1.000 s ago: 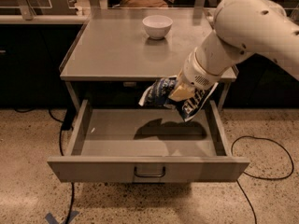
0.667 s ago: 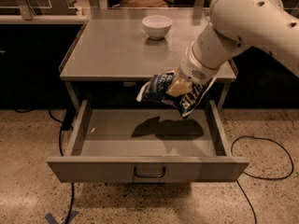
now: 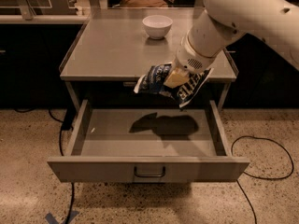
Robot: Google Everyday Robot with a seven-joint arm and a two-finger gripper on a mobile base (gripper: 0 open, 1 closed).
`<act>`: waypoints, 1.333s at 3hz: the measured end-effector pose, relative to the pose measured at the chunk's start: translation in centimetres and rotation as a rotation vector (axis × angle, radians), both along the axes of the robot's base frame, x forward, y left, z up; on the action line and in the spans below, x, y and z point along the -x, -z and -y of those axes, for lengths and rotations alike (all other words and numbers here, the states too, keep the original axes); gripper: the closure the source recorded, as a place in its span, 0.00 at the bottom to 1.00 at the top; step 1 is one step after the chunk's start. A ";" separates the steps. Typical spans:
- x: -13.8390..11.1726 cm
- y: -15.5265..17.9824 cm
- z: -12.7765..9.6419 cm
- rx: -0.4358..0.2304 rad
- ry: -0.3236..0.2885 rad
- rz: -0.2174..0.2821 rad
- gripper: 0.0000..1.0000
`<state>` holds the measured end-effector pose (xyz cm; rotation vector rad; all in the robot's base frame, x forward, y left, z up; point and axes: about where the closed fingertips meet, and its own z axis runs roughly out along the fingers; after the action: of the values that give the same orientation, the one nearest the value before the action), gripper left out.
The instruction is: Pick blue chip bag from top drawer and place on counter
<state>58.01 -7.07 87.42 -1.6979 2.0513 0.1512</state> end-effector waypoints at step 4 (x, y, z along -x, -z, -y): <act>-3.5 -1.4 -2.3 0.029 0.040 -0.009 1.00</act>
Offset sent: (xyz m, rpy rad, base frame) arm 0.0169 0.0063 0.0370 -0.0025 -0.0154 -0.0249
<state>61.49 -4.79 88.79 -1.6748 2.1028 0.1167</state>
